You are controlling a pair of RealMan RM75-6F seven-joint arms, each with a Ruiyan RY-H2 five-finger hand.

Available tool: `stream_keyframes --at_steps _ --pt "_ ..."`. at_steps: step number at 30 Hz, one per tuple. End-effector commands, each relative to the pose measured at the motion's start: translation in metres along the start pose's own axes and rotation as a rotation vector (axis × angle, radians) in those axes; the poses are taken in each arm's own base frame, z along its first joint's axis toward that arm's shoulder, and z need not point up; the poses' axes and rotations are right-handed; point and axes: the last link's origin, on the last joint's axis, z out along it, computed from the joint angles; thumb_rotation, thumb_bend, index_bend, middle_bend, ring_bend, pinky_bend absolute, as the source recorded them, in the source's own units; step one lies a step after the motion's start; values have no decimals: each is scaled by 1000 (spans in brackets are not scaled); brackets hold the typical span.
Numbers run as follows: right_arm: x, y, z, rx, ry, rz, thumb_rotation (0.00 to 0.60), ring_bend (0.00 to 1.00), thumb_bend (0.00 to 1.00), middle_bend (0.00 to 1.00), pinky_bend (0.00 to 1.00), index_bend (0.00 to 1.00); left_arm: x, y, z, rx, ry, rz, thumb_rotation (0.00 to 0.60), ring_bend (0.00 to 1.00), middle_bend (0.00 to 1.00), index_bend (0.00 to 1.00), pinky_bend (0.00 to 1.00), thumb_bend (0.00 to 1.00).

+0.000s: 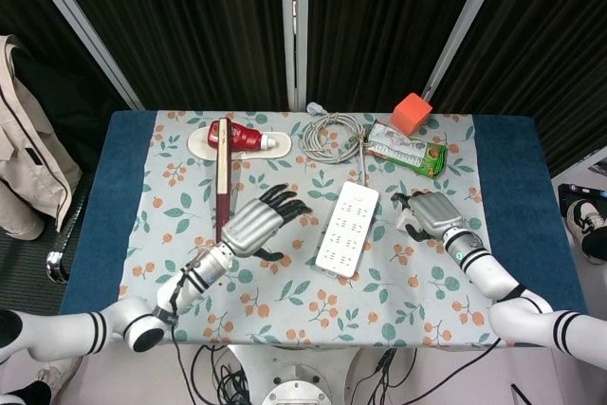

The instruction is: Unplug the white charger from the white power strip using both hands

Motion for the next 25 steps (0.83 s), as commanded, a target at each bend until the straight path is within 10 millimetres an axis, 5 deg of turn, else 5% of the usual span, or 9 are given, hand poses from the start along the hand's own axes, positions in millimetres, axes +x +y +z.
stream_keyframes --at_steps 1,6,13,19,25 --pt "6 -2 -4 -1 27 4 600 1 235 37 142 0 11 -21 -18 79 37 -3 600 94 180 172 79 112" --pt "20 5 -24 -6 118 -1 600 0 246 14 117 0 28 -67 -63 246 103 3 600 95 180 172 79 106" --pt "26 33 -94 -28 347 30 600 0 272 120 139 0 50 -130 -174 543 178 31 600 94 180 172 79 105" --pt "18 61 -160 -84 462 59 600 0 285 140 155 0 65 -139 -253 708 246 75 600 94 179 172 78 104" --pt "-3 71 -213 -143 524 89 600 0 289 118 155 0 67 -121 -301 782 294 112 600 94 180 172 73 104"
